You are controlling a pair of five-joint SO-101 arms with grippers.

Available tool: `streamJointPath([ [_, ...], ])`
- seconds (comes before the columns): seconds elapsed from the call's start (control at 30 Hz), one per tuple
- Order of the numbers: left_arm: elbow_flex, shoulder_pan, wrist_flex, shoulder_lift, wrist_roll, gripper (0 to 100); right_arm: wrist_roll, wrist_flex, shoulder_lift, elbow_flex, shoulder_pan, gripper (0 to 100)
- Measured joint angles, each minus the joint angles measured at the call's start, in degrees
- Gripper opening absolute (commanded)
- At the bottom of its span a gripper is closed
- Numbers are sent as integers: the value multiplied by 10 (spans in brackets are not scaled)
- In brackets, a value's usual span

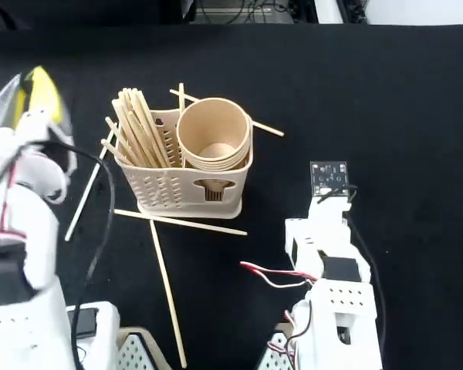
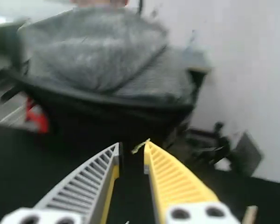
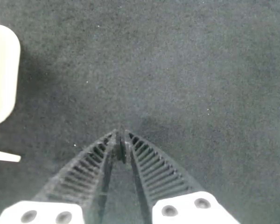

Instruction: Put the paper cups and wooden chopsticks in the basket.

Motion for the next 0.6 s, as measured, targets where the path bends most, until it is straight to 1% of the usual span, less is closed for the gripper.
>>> streamJointPath([
  [0.07,-23,-38,33,57,-5,135,0,0,0,0,0,15],
  [0.13,-57,-62,62,135,-33,137,0,0,0,0,0,15],
  [0.3,-187,-68,170,398,-122,137,0,0,0,0,0,15],
  [0.5,-410,-67,325,698,-269,137,0,0,0,0,0,15],
  [0.6,-520,-69,377,823,-297,138,0,0,0,0,0,15],
])
